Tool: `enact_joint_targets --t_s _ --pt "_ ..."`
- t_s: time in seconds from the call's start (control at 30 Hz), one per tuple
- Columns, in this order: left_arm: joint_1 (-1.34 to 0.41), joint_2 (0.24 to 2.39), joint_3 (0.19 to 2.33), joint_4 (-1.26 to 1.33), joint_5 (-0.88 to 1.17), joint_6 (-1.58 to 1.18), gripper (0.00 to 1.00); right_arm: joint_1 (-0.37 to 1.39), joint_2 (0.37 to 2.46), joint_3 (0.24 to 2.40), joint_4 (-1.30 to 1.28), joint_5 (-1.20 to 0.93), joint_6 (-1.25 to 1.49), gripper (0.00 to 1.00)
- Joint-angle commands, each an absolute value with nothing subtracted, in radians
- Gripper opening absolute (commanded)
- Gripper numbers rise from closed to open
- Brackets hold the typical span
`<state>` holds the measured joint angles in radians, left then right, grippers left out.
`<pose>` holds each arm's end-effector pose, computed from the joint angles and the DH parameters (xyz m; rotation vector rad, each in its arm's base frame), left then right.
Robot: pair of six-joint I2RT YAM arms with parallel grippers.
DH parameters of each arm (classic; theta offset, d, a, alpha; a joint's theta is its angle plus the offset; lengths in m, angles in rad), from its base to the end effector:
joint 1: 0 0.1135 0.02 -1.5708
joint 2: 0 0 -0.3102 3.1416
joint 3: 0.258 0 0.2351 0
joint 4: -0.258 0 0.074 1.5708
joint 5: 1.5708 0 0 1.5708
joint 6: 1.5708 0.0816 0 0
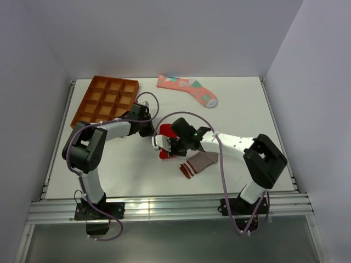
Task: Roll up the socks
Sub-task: Roll the sock at the center of the board.
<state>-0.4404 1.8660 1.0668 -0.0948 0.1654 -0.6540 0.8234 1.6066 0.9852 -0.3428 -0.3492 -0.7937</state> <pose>0.3638 -0.1863 0.1687 -0.1994 2.5635 -0.6526 0.2084 0.2660 0.2161 -1.9075 1.6300 0.4535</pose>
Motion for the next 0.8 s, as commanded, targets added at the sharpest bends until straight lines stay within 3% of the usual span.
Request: enact_joint_targets --t_s 0.0,0.17,0.67,0.77 --pt "-0.433 1.810 1.025 -0.095 0.107 -0.678 0.00 0.789 1.704 1.119 -0.491 -0.445 -0.776 0.01" --pt "-0.429 1.790 0.985 -0.064 0.121 -0.692 0.00 0.724 1.870 1.350 -0.753 -0.566 -0.761 0.00" --pt "-0.454 1.648 0.830 0.083 0.057 -0.747 0.00 0.592 2.166 1.589 -1.071 -0.808 -0.701 0.00" --pt "-0.471 1.586 0.752 0.182 0.049 -0.755 0.06 0.571 2.195 1.612 -1.100 -0.831 -0.692 0.00"
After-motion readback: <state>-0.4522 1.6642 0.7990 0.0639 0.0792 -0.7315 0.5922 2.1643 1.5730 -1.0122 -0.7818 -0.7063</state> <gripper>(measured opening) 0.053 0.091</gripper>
